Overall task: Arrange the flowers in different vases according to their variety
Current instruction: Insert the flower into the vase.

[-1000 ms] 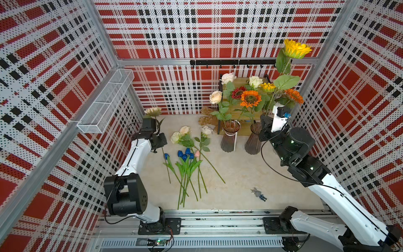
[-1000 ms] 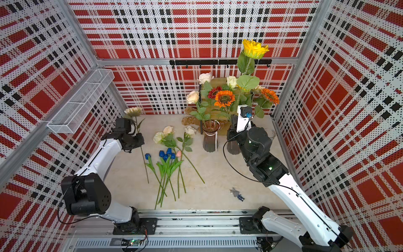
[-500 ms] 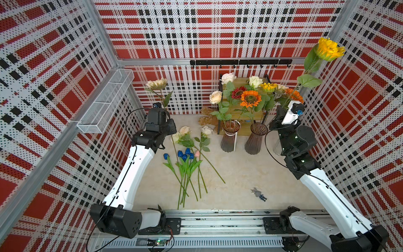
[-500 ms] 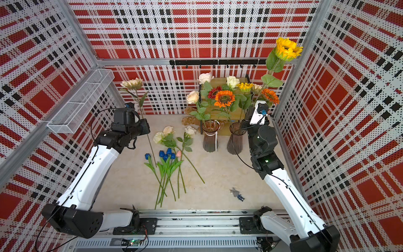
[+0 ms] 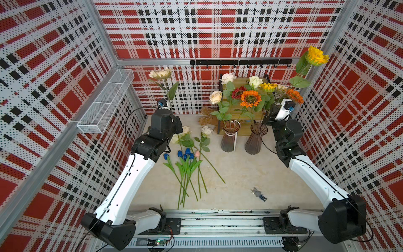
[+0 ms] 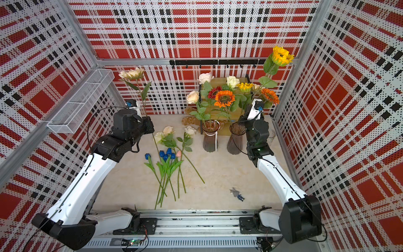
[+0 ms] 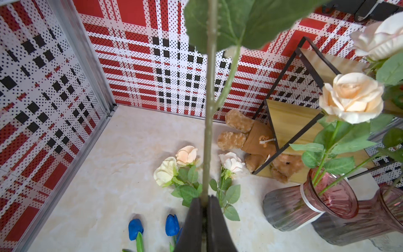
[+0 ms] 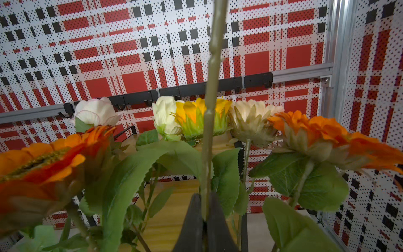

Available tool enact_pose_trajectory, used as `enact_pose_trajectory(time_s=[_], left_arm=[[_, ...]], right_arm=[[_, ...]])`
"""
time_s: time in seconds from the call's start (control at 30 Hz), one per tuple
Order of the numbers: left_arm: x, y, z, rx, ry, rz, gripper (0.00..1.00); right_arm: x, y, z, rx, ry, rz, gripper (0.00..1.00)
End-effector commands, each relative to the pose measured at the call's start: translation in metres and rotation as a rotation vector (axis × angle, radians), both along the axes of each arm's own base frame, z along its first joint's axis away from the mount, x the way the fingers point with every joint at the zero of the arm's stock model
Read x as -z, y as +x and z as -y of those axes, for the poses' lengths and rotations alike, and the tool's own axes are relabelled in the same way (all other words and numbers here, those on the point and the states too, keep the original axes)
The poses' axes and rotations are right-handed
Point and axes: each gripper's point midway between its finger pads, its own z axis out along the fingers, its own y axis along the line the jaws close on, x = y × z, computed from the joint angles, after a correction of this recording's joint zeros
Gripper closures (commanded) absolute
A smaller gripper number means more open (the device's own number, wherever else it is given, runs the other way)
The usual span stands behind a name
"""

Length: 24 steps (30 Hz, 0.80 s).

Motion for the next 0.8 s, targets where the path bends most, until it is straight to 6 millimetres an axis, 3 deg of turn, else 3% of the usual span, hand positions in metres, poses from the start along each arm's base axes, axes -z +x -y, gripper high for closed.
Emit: enact_pose_trajectory(time_s=[0.0,0.13,0.17,0.3,0.33,0.4,0.53,0.77], left_arm=[[-0.019,-0.003,-0.002,-0.011,-0.013,0.052,1.0],[-0.023,-0.002,0.002,-0.008,-0.019,0.059,1.0],[-0.023,-0.001,0.004,-0.004,-0.018,0.061,1.0],[-0.023,0.004,0.011,0.01,-0.012,0.056,1.0],[-0.024,0.005,0.013,0.013,-0.012,0.057,1.0],[-0.025,0.006,0.016,0.02,-0.012,0.06,1.0],[-0.031,0.009,0.021,0.03,-0.018,0.075,1.0],[-0.033,0.012,0.038,0.071,-0.016,0.085,1.0]], right_arm=[[0.003,0.006,-0.002,-0.027,0.049,0.021,1.0],[0.036,0.013,-0.001,-0.016,0.066,-0.055,1.0],[0.043,0.014,-0.001,-0.016,0.07,-0.078,0.91],[0.064,0.014,0.005,0.024,0.086,-0.17,0.2],[0.063,0.009,0.007,0.027,0.091,-0.17,0.12],[0.055,-0.002,0.012,0.043,0.11,-0.177,0.05],[0.043,-0.025,0.014,0.027,0.129,-0.24,0.0],[0.067,-0.059,0.007,-0.035,0.171,-0.475,0.0]])
